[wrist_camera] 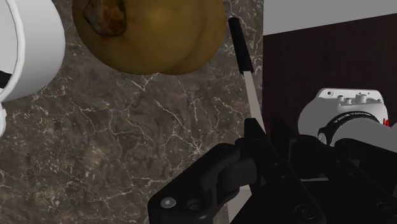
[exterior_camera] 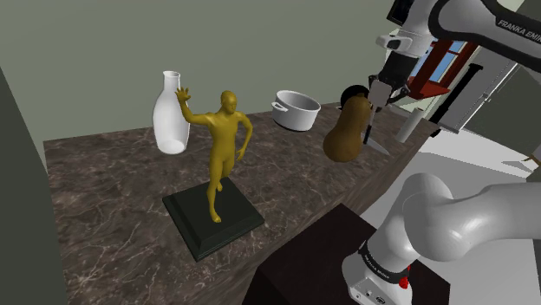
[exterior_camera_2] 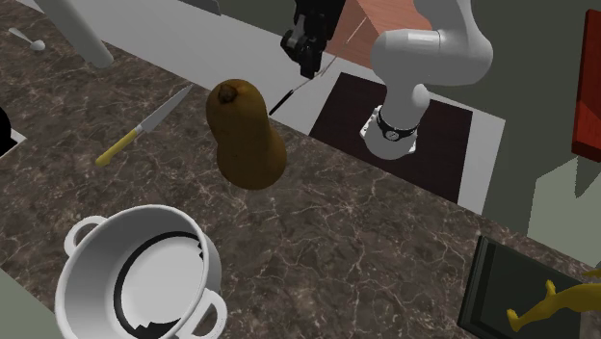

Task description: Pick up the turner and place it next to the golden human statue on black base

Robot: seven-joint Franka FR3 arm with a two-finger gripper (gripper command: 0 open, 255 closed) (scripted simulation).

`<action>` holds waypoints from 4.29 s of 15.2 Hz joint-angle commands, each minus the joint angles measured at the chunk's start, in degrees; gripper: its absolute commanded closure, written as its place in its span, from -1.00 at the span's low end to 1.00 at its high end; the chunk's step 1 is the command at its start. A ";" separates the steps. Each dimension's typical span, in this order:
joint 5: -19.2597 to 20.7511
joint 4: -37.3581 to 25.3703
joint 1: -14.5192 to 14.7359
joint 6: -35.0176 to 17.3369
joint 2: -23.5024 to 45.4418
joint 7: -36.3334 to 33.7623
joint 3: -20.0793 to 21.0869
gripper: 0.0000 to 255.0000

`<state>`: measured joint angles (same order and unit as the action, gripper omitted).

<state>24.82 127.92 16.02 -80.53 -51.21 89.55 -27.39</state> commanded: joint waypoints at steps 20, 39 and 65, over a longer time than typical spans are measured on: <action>-3.14 -22.16 2.17 13.12 9.09 3.34 2.31 1.00; -14.34 -39.30 8.38 10.02 32.52 -7.38 6.65 1.00; -24.92 -62.06 11.56 6.15 61.37 -14.31 7.71 1.00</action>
<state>-0.46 63.49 27.26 -72.91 11.12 75.47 -19.76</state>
